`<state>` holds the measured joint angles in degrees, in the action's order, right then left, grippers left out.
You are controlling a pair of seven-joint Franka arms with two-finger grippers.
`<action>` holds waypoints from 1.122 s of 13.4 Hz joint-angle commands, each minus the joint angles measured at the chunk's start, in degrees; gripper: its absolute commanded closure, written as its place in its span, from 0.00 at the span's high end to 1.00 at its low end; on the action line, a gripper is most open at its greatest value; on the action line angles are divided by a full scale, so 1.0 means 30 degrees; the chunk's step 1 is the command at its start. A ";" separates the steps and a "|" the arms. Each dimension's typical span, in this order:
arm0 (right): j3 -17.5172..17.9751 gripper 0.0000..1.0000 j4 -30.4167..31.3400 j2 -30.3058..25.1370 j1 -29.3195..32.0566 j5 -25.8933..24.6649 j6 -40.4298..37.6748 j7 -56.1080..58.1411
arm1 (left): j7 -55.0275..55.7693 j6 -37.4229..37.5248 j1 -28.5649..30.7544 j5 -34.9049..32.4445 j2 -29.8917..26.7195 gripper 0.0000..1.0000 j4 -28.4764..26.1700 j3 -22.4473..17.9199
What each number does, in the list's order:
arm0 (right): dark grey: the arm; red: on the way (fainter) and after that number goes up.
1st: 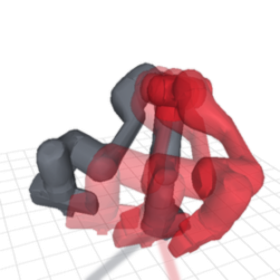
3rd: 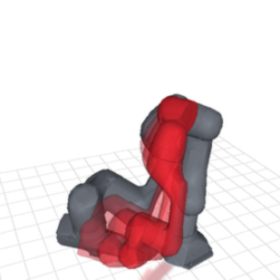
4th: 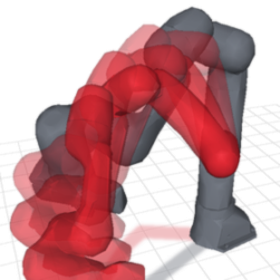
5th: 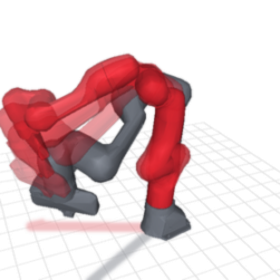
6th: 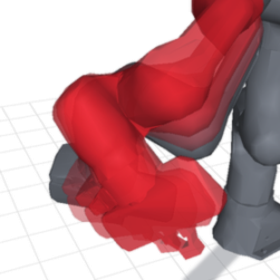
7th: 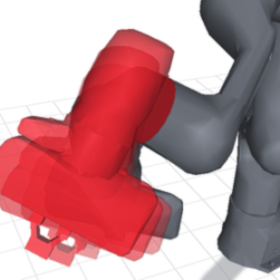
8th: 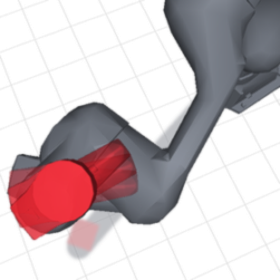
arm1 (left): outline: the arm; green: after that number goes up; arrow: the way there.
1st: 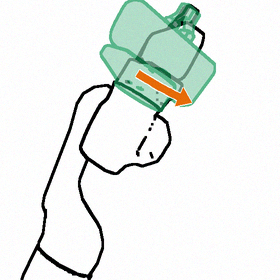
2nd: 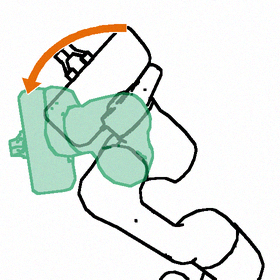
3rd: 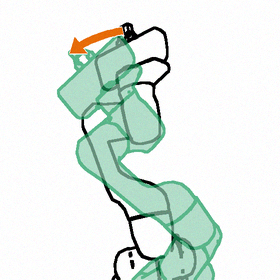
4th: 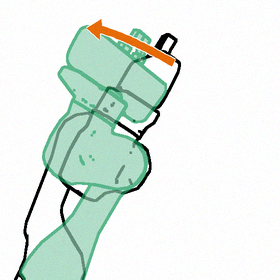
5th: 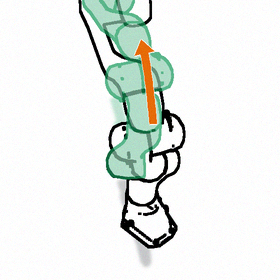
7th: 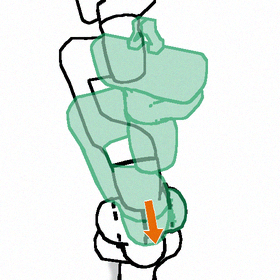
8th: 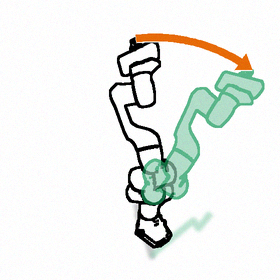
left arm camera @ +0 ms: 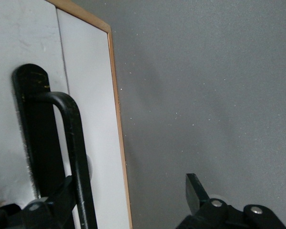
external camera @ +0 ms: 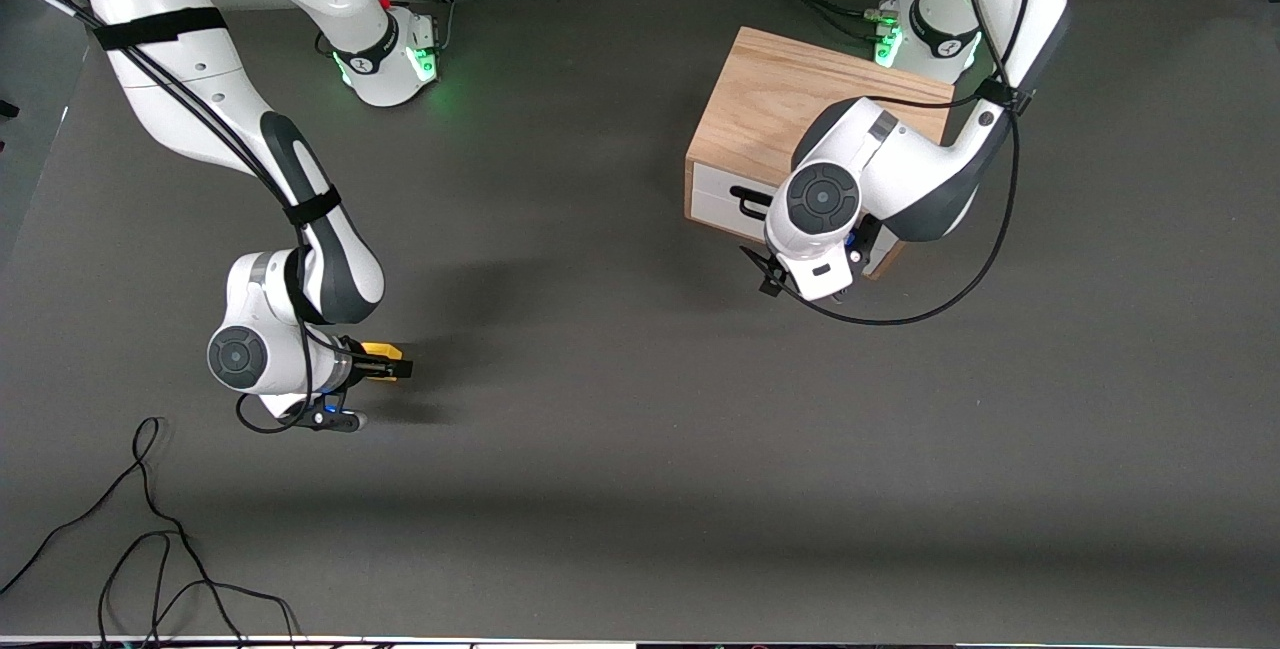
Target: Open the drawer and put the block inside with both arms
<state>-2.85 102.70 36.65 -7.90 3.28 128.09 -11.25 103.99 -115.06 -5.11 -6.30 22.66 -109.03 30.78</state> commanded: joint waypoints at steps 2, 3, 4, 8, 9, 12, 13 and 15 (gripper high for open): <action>-0.0016 0.98 -0.0161 0.0234 -0.0031 -0.0040 0.0282 -0.0089 | 0.0522 -0.0521 -0.0024 -0.0858 0.0618 1.00 0.0483 0.0022; -0.0016 0.98 -0.0161 0.0234 0.0027 -0.0040 0.0282 -0.0089 | 0.0522 -0.0754 -0.0024 -0.1091 0.0708 1.00 0.0601 0.0022; -0.0016 0.98 -0.0161 0.0234 0.0027 -0.0040 0.0282 -0.0089 | 0.0522 -0.1105 -0.0024 -0.1151 0.0853 1.00 0.0718 0.0022; -0.0016 0.97 -0.0161 0.0292 0.0027 -0.0040 0.0311 -0.0089 | 0.0493 -0.1401 -0.0111 -0.1853 0.2081 1.00 0.2121 0.0022; -0.0016 0.89 -0.0161 0.0350 0.0056 -0.0040 0.0370 -0.0089 | 0.0493 -0.1401 -0.0140 -0.2058 0.2404 1.00 0.2502 0.0022; -0.0016 0.56 -0.0161 0.0351 0.0027 -0.0010 0.0370 -0.0089 | 0.0493 -0.1401 -0.0170 -0.2527 0.3371 1.00 0.3732 0.0022; -0.0016 0.44 -0.0161 0.0351 0.0027 -0.0010 0.0399 -0.0118 | 0.0493 -0.1401 -0.0199 -0.2616 0.3693 1.00 0.4230 0.0022; -0.0016 0.21 -0.0161 0.0322 0.0027 0.0019 0.0399 -0.0118 | 0.0493 -0.1401 -0.0316 -0.2646 0.4222 1.00 0.5051 0.0022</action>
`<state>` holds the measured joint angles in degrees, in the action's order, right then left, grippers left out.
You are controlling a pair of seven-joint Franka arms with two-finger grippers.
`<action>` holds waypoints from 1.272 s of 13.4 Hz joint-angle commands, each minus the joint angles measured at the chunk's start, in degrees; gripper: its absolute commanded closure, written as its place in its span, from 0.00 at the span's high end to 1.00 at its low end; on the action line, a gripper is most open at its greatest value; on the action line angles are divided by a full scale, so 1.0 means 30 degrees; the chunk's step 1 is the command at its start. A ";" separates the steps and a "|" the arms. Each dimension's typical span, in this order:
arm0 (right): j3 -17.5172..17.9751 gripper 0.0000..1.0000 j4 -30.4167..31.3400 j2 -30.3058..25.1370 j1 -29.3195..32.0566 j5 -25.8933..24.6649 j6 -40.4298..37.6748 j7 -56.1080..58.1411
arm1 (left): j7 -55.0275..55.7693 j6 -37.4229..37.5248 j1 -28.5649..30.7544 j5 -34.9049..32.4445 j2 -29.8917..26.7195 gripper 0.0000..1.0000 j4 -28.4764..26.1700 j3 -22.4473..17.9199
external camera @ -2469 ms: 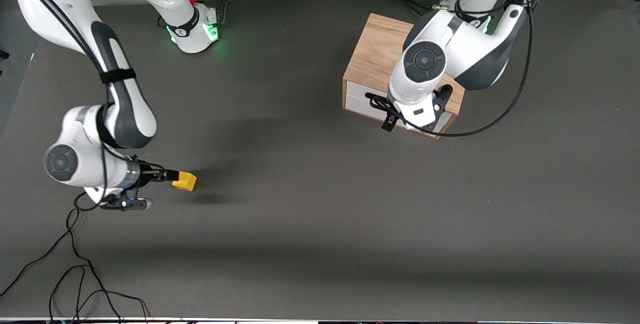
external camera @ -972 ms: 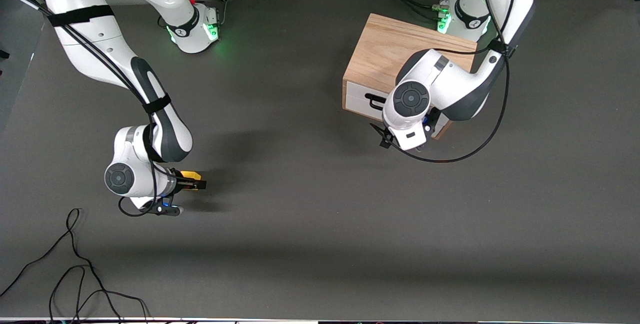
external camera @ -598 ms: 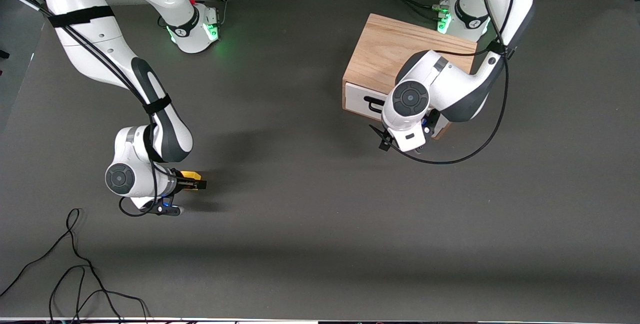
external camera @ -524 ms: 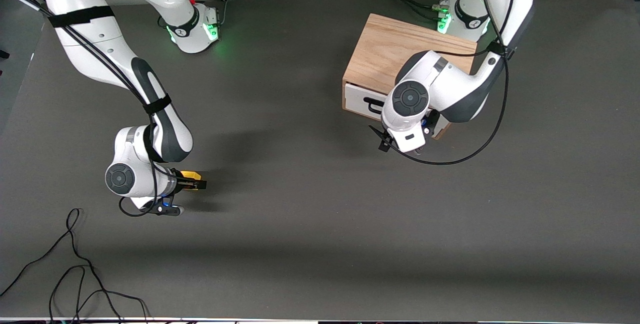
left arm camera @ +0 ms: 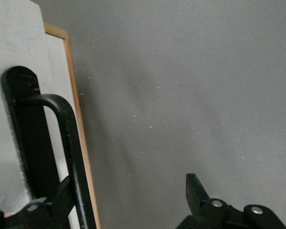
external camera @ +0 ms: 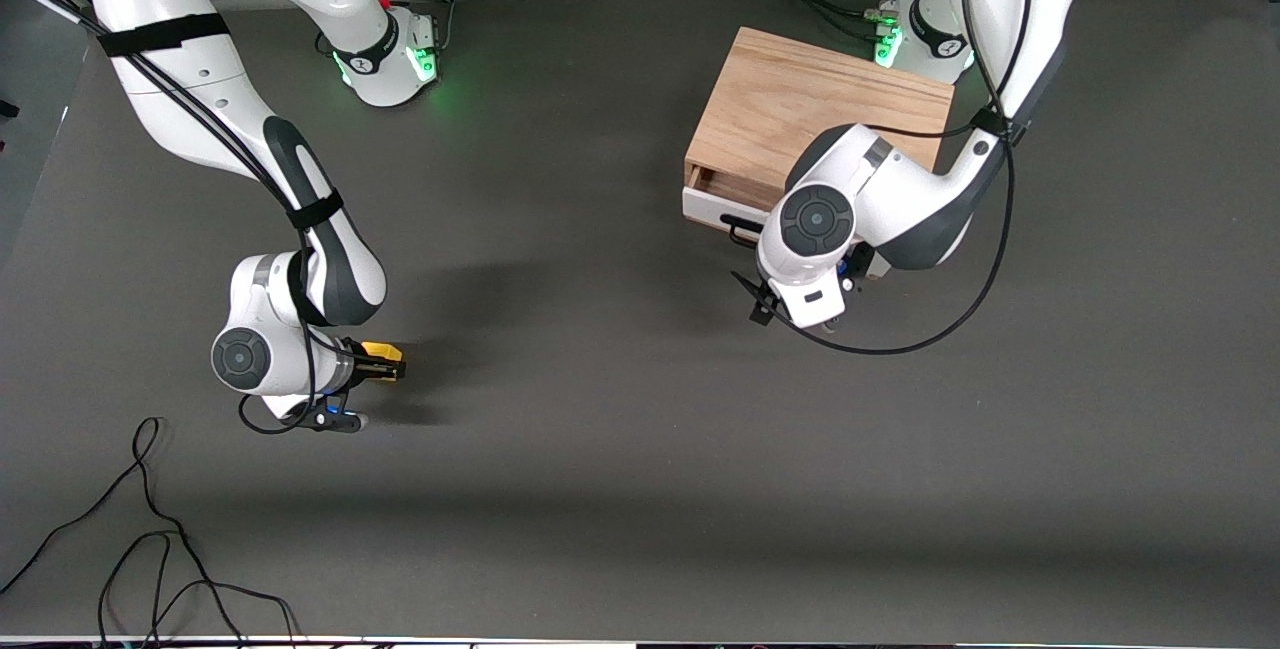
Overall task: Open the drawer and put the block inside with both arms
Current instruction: 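Pull the drawer open with the left gripper while the right gripper lifts the cube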
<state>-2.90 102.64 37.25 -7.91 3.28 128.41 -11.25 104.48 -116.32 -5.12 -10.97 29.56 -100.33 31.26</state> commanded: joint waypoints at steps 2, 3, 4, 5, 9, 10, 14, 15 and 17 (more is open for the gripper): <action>0.0001 0.02 -0.0172 0.0034 0.0029 0.0019 0.0291 -0.0118 | 0.0330 -0.0983 -0.0343 -0.1118 0.2273 1.00 0.2767 -0.0137; 0.0001 0.00 -0.0172 -0.0054 0.0029 0.0019 0.0291 -0.0118 | 0.0330 -0.0983 -0.0372 -0.1148 0.2420 1.00 0.3002 -0.0137; 0.0001 0.00 -0.0172 -0.0229 0.0000 0.0019 0.0291 -0.0089 | 0.0330 -0.0983 -0.0372 -0.1438 0.2566 1.00 0.3208 -0.0137; 0.0030 0.00 -0.0201 -0.0578 -0.0058 0.0019 0.0175 -0.0089 | 0.0359 -0.0983 -0.0401 -0.1586 0.2684 1.00 0.3442 -0.0137; 0.0060 0.00 -0.0201 -0.3474 -0.0205 0.0194 -0.0936 -0.0206 | 0.0359 -0.1041 -0.0665 -0.2112 0.3416 1.00 0.4584 -0.0137; 0.0060 0.00 -0.0230 -0.4497 -0.0206 0.0194 -0.1491 -0.0177 | 0.0359 -0.1244 -0.0723 -0.2202 0.3475 1.00 0.4703 -0.0137; 0.0119 0.00 -0.1339 -0.8279 -0.0206 0.0223 -0.4884 -0.0031 | 0.0359 -0.2242 -0.0783 -0.2554 0.3564 1.00 0.4733 -0.0137; 0.0119 0.00 -0.1895 -0.8954 -0.0177 0.0224 -0.6345 -0.0059 | 0.0359 -0.2271 -0.0783 -0.2554 0.3564 1.00 0.4791 -0.0137; 0.0002 0.00 -0.3532 -0.9778 -0.0177 0.0224 -0.9246 -0.0031 | 0.0359 -0.2330 -0.0783 -0.2671 0.3622 1.00 0.4967 -0.0137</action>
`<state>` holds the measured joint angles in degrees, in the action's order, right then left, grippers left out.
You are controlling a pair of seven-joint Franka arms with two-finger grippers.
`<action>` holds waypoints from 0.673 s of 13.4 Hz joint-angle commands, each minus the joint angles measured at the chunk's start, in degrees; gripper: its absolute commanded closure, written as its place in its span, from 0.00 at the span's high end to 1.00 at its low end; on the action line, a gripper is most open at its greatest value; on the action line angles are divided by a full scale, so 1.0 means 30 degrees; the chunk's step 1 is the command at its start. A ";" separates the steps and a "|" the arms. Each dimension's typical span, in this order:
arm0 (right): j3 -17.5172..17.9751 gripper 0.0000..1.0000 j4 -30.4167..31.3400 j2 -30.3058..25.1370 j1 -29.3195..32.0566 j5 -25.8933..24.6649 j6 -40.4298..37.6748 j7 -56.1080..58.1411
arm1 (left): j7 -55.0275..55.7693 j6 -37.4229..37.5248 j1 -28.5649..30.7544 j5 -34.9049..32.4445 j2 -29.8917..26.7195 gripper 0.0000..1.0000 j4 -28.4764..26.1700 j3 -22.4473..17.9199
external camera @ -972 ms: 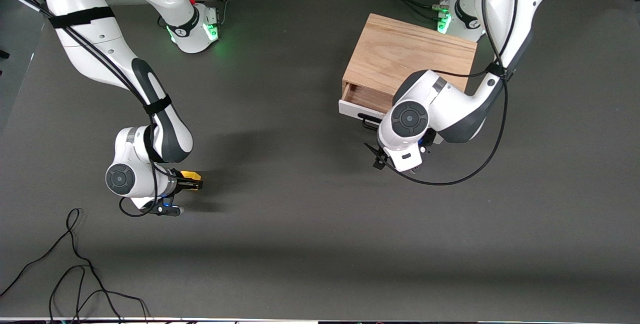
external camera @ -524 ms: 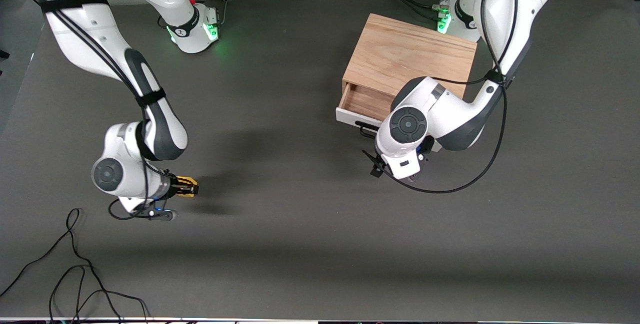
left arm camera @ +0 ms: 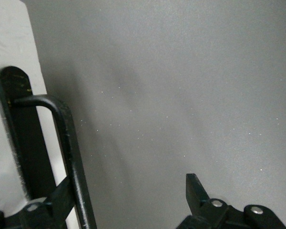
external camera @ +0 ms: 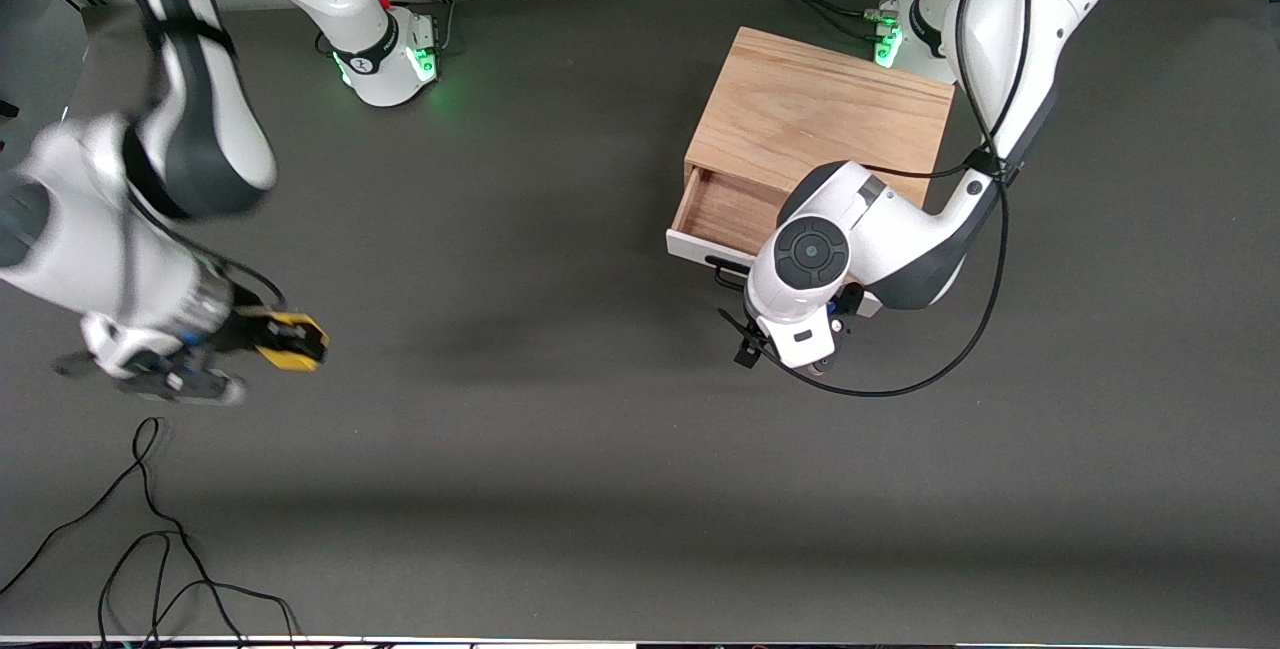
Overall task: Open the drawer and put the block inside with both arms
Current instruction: 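Pull the drawer open with the left gripper while the right gripper lifts the cube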
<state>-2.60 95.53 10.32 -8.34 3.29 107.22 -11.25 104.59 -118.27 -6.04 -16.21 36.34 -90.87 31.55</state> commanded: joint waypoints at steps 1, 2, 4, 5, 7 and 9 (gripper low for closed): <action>-0.0159 0.00 -0.2069 -0.0920 -0.0005 0.0222 -0.3472 -0.0030 | 0.0322 -0.1853 -0.0478 -0.0953 0.1363 1.00 0.1873 -0.0233; -0.0188 0.00 -0.2919 -0.0893 0.0053 0.0251 -0.4674 -0.0059 | 0.0322 -0.2087 -0.0478 -0.1012 0.1392 1.00 0.1931 -0.0233; -0.0305 0.00 -0.3309 -0.0893 0.0054 0.0193 -0.5797 0.0028 | 0.0322 -0.2294 -0.0449 -0.1129 0.1392 1.00 0.2048 -0.0233; -0.0422 0.00 -0.3222 -0.0776 0.0054 0.0193 -0.5857 -0.0001 | 0.0322 -0.2295 -0.0477 -0.1129 0.1392 1.00 0.2136 -0.0262; -0.0452 0.00 -0.3279 -0.0542 0.0083 0.0222 -0.5596 0.0174 | 0.0263 -0.2207 -0.0448 -0.1159 0.1363 1.00 0.2254 -0.0233; -0.0423 0.00 -0.3338 -0.0365 0.0025 0.0222 -0.5506 0.0175 | 0.0204 -0.1770 -0.0390 -0.1188 0.0956 1.00 0.2371 -0.0233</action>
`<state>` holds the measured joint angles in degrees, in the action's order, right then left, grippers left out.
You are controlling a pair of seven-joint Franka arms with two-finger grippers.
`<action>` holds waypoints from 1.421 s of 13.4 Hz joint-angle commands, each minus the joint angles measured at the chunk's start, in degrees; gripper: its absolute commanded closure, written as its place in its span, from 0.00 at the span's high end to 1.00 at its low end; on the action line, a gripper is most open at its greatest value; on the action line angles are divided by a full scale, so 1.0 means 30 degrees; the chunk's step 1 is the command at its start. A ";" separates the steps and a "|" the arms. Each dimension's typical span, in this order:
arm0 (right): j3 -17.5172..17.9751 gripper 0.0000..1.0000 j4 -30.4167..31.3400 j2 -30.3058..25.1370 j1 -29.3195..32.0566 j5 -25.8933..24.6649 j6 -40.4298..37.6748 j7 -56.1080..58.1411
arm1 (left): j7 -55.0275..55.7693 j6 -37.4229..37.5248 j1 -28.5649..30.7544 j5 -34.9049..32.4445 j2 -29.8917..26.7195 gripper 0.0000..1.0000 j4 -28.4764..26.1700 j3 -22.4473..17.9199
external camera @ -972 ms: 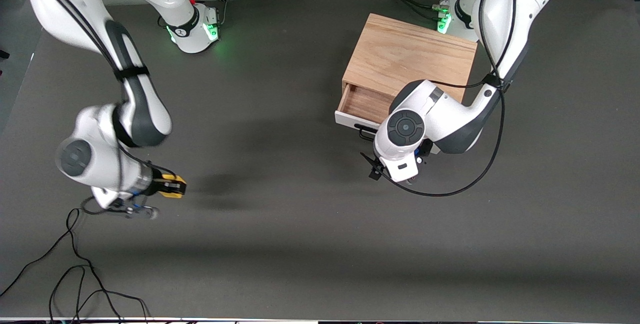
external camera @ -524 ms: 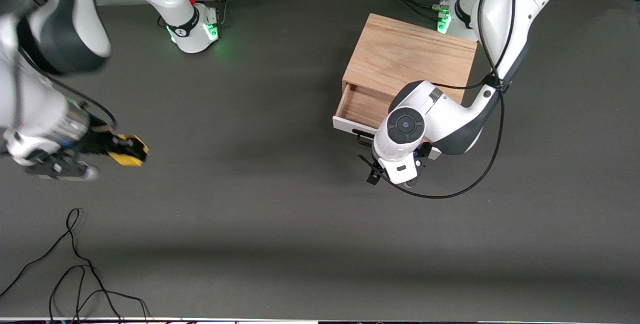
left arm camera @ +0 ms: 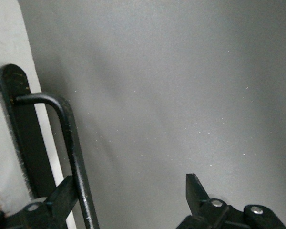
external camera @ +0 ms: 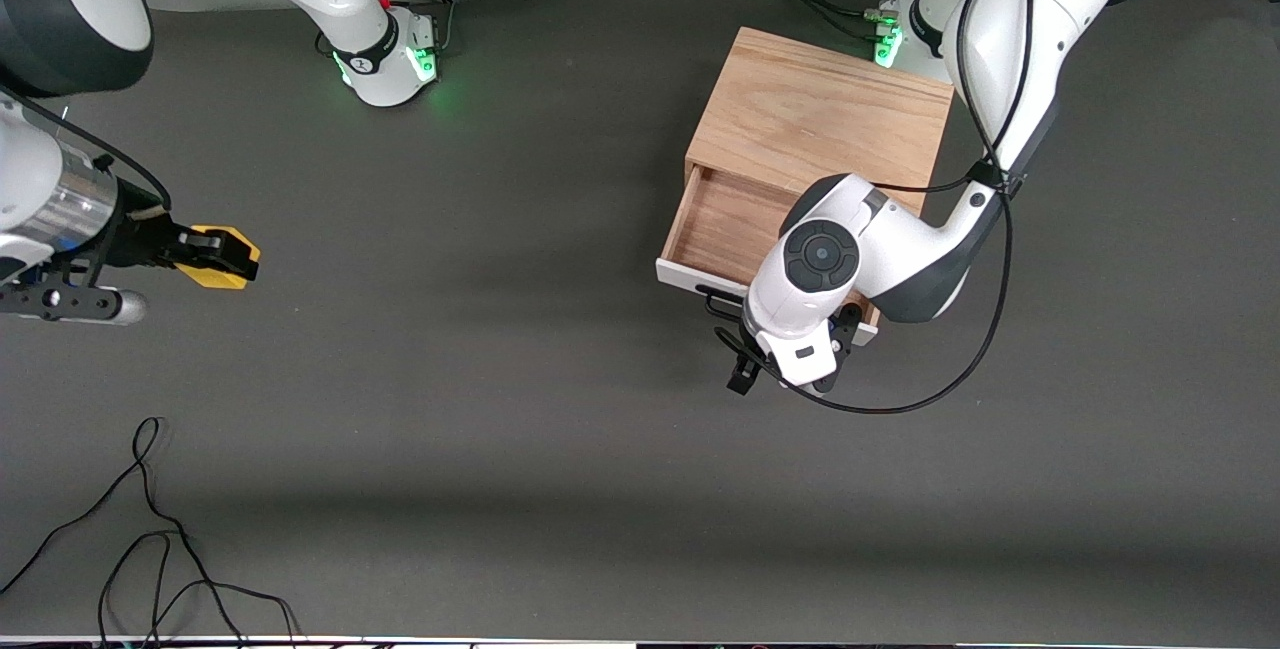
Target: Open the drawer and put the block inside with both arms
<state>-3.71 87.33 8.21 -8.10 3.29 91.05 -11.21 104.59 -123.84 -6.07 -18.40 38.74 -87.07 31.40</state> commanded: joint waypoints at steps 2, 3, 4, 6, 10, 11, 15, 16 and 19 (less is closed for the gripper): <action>-0.0053 0.00 -0.0575 0.0312 -0.0053 0.0252 -0.0117 0.0162 | 0.0205 0.1369 -0.0408 -0.0430 -0.0140 1.00 0.1392 -0.0127; -0.0053 0.00 -0.0575 0.0312 -0.0053 0.0252 -0.0117 0.0162 | 0.0205 0.2131 -0.0467 -0.0371 -0.0170 1.00 0.1801 -0.0068; -0.0053 0.00 -0.0575 0.0312 -0.0024 0.0252 -0.0117 0.0162 | 0.0176 0.2893 -0.0467 -0.0284 -0.0374 1.00 0.2240 0.0019; -0.0024 0.00 -0.0604 0.0341 -0.0082 0.0281 -0.0088 0.0133 | 0.0030 0.4969 -0.0351 -0.0224 -0.1162 1.00 0.2945 0.0195; 0.0240 0.00 -0.0779 0.0690 -0.0927 0.1128 0.0059 -0.0421 | -0.5315 0.9424 0.1606 0.2315 -0.4205 1.00 0.2889 0.0606; 0.0240 0.00 -0.1360 0.1127 -0.1860 0.1073 0.0059 -0.1294 | -0.7217 1.0420 0.2396 0.2963 -0.4939 1.00 0.2831 0.0606; 0.0210 0.00 -0.4671 0.3822 -0.4821 0.0926 0.0059 -0.5804 | -1.4573 1.4201 0.5445 0.4609 -0.7198 1.00 0.2743 0.0606; 0.0210 0.00 -0.5257 0.4349 -0.5263 0.0955 0.0059 -0.6974 | -1.6272 1.4963 0.6002 0.4639 -0.7550 1.00 0.2713 0.0606; 0.0240 0.00 -0.7043 0.5989 -0.7487 0.0984 0.0059 -1.0227 | -2.1020 1.6052 0.7731 0.4698 -0.8635 1.00 0.2304 0.0606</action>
<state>-2.44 72.94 21.55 -27.03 5.87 92.26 -35.72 49.85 -76.73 14.24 -5.35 16.25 -77.20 33.00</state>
